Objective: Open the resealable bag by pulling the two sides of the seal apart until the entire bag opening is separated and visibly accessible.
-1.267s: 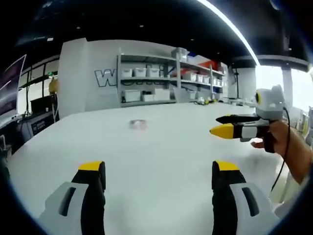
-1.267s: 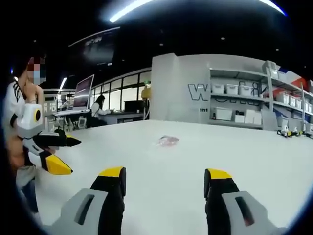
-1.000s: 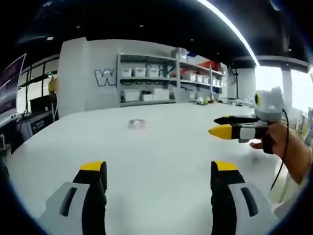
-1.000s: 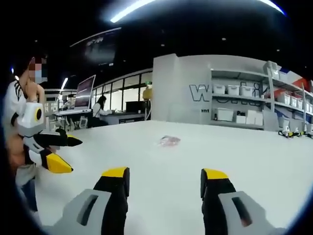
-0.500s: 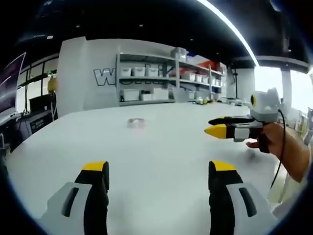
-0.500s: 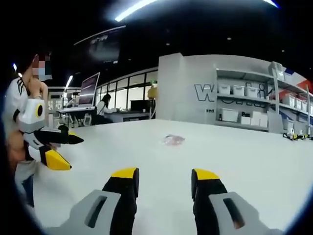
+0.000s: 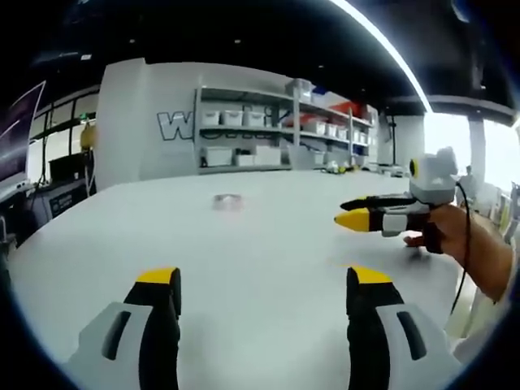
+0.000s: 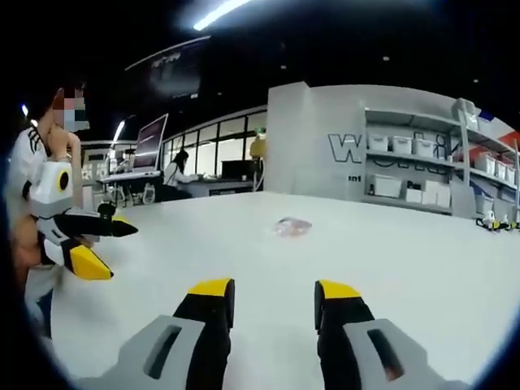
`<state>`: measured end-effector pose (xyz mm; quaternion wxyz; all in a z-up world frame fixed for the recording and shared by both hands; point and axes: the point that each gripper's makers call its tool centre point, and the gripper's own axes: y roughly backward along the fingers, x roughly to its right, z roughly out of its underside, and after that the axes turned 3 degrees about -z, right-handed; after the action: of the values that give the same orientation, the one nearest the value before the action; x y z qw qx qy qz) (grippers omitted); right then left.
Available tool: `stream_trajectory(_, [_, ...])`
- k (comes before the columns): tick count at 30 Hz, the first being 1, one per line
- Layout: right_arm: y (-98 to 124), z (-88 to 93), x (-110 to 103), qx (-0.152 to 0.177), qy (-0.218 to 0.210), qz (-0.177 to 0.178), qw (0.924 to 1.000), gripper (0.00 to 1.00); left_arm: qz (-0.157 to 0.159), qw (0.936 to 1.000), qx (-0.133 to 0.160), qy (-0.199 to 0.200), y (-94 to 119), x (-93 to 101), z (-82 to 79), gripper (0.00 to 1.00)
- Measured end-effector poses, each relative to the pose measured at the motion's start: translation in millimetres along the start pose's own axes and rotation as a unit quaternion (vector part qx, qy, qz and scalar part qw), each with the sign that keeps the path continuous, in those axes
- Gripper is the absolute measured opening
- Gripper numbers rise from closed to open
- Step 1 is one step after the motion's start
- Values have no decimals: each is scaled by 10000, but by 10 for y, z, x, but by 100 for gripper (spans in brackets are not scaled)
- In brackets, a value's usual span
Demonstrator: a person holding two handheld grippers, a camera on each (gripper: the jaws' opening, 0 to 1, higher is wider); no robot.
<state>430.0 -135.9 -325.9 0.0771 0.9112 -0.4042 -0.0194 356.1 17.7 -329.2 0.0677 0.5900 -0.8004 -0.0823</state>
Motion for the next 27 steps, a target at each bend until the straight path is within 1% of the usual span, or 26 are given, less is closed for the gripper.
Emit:
stream_trajectory(3, [6, 15, 14, 13, -80, 35, 10000, 36, -17, 10000, 1, 50, -4, -17, 12, 83])
stream_trajectory(13, [0, -20, 5, 50, -27, 10, 10000, 35, -33, 10000, 1, 56, -8, -29, 11, 84])
stream_trajectory(18, [-10, 6, 11, -21, -16, -5, 10000, 34, -18, 10000, -21, 35, -12, -18, 22, 84])
stream_trajectory(27, [-41, -3, 29, -57, -8, -59, 10000, 34, -23, 10000, -2, 35, 4, -24, 19, 84])
